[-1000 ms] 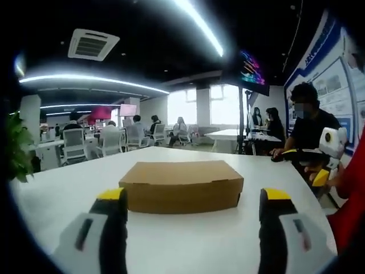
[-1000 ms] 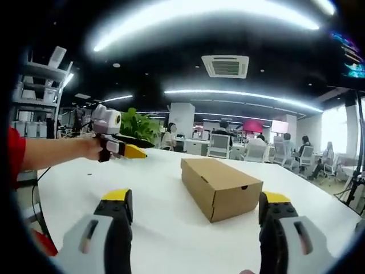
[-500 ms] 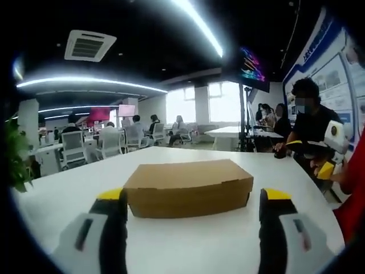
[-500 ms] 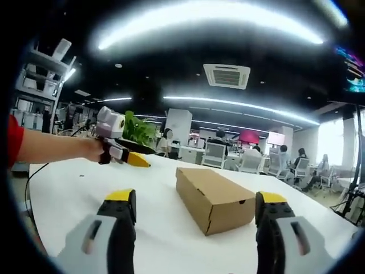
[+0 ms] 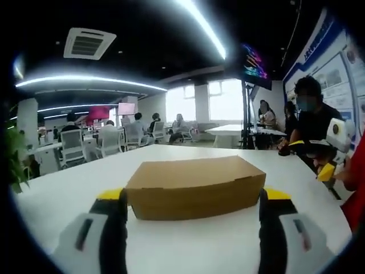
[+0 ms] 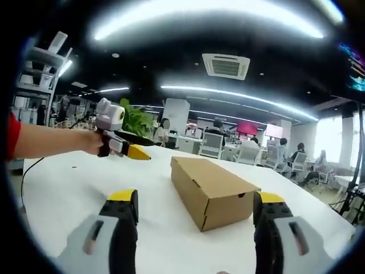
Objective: Operate the shoe box by opening the lid, removing the specified soft item, and placing it in the target area until the item is outside and the box remains undamaged.
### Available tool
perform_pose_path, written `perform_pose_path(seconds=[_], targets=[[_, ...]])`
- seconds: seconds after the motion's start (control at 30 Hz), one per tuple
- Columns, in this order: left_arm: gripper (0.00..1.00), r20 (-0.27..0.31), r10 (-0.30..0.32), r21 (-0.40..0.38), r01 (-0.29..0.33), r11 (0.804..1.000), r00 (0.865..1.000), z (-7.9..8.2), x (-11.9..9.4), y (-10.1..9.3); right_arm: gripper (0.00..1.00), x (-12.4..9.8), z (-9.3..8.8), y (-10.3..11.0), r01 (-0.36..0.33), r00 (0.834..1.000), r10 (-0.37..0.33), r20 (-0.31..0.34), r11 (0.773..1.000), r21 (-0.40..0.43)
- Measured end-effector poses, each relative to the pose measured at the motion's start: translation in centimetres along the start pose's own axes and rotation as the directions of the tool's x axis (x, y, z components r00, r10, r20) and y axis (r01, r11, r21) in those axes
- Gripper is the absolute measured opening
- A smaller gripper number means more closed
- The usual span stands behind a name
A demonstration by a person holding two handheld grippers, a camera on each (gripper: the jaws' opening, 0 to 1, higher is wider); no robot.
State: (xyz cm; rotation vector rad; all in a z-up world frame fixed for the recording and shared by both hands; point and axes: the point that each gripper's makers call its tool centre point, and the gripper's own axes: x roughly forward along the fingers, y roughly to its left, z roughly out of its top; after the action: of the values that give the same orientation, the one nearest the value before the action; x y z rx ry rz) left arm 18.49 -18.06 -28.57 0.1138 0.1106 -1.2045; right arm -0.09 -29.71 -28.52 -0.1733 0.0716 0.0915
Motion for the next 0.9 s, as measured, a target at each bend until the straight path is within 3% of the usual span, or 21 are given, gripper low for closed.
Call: perform_pose_path(seconds=[0.1, 0.3, 0.5, 0.77, 0.9], targets=[[0.99, -0.010, 0.000, 0.006, 0.000, 1.000, 1.000, 0.0, 0.7, -0.5, 0.89, 0.6, -0.7, 0.4, -0.021, 0.999, 0.023, -0.027, 0.998, 0.059], [0.99, -0.011, 0.006, 0.022, -0.006, 1.000, 1.000, 0.2, 1.8, -0.7, 0.94, 1.0, -0.5, 0.2, 0.005, 1.000, -0.006, 0.014, 0.997, 0.076], [0.99, -0.024, 0.014, 0.015, -0.014, 1.000, 1.000, -0.2, 2.9, 1.0, 0.94, 1.9, -0.2, -0.9, 0.055, 0.998, -0.056, 0.025, 0.998, 0.033], [0.99, -0.010, 0.016, -0.014, -0.017, 1.000, 1.000, -0.3, 3.6, 2.7, 0.88, 2.3, -0.4, -2.4, 0.093, 0.996, -0.093, 0.001, 0.994, 0.053], [0.99, -0.016, 0.017, -0.011, -0.017, 1.000, 1.000, -0.3, 3.9, 3.0, 0.87, 2.9, -0.6, -2.8, 0.088, 0.996, -0.086, -0.017, 0.991, 0.104]])
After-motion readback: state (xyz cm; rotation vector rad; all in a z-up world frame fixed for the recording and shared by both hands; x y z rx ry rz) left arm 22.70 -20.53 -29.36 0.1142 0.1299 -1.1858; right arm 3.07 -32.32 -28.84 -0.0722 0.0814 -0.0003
